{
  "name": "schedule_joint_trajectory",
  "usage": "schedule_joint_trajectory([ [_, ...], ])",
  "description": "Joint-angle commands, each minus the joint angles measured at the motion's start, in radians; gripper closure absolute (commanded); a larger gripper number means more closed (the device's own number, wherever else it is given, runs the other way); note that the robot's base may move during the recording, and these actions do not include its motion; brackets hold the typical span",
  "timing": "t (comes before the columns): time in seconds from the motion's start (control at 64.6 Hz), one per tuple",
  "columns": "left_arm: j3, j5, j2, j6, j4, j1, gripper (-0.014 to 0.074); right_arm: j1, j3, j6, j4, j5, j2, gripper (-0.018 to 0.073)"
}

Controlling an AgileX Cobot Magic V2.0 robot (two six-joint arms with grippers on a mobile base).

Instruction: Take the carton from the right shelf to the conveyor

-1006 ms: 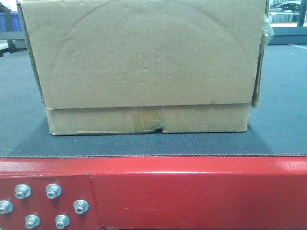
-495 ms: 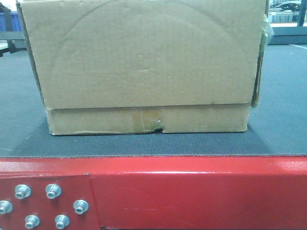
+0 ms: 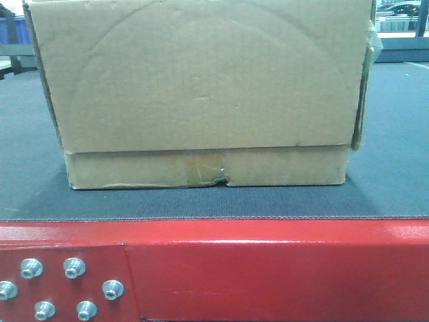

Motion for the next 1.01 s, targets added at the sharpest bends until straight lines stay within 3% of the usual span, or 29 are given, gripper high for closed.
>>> schedule_joint_trajectory([
  [0.0, 0.099, -0.052, -0.061, 0.003, -0.004, 0.007, 0.0582, -0.005, 0.001, -0.006, -0.011, -0.029, -0.007, 0.0628],
  [0.108, 0.159, -0.047, -0.158, 0.003, -0.004, 0.007, 0.0582, -0.005, 0.001, -0.006, -0.011, -0.029, -0.007, 0.0628],
  [0.17, 0.159, 0.068, -0.181, 0.003, -0.004, 0.007, 0.0582, -0.005, 0.001, -0.006, -0.011, -0.029, -0.007, 0.0628],
  [0.991, 0.159, 0.052, -0.181, 0.02, 0.0, 0.011, 0.0582, -0.005, 0.001, -0.006, -0.011, -0.037, -0.007, 0.0628],
])
